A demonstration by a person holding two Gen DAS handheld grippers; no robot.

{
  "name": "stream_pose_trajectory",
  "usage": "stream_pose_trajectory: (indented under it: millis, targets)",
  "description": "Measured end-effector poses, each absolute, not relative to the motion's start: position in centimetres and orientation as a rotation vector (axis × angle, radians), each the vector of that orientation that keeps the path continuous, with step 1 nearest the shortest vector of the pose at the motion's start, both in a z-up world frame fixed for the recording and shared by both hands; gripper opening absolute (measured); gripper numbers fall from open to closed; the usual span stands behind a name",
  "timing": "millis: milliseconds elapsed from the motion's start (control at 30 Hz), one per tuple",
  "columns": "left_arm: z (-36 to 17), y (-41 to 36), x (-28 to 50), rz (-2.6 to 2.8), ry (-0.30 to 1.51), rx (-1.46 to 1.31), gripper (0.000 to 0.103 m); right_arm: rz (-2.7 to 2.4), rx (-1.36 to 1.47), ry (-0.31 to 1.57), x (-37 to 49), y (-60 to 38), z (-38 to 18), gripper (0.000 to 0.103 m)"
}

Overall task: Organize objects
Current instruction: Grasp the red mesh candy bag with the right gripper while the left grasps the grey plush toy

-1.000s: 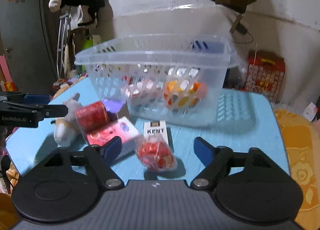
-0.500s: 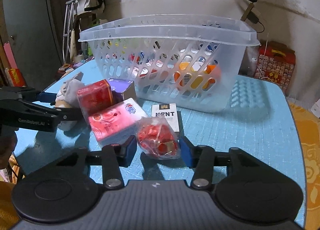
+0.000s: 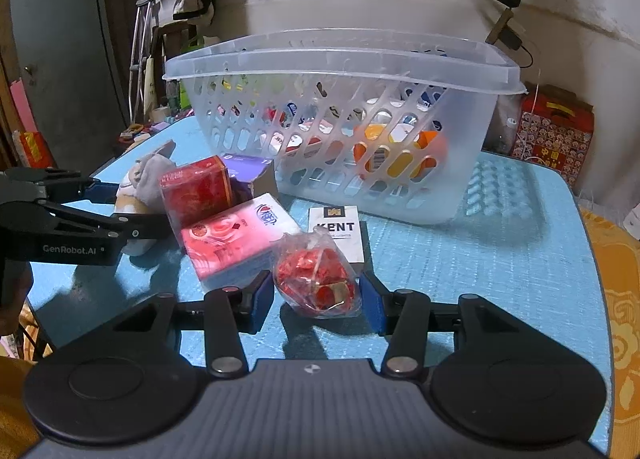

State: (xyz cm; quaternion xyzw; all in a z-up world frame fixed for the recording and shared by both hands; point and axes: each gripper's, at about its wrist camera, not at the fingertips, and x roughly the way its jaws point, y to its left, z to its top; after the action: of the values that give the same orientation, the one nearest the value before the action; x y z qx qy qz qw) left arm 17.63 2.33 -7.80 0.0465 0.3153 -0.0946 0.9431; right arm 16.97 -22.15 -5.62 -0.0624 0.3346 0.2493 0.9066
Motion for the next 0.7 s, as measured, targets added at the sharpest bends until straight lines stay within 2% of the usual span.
stream_pose_trajectory:
  millis: [233,700]
  targets:
    - [-8.1,2.3,17.4,-0.187,0.644,0.123,0.065,0.512,-0.157,0.661,16.4,-22.1,-5.2,0.049]
    - [-3.6,2.2,13.1,-0.152,0.42,0.14,0.064,0.52,-0.144,0.49,12.4,-22.6,-0.4,0.049]
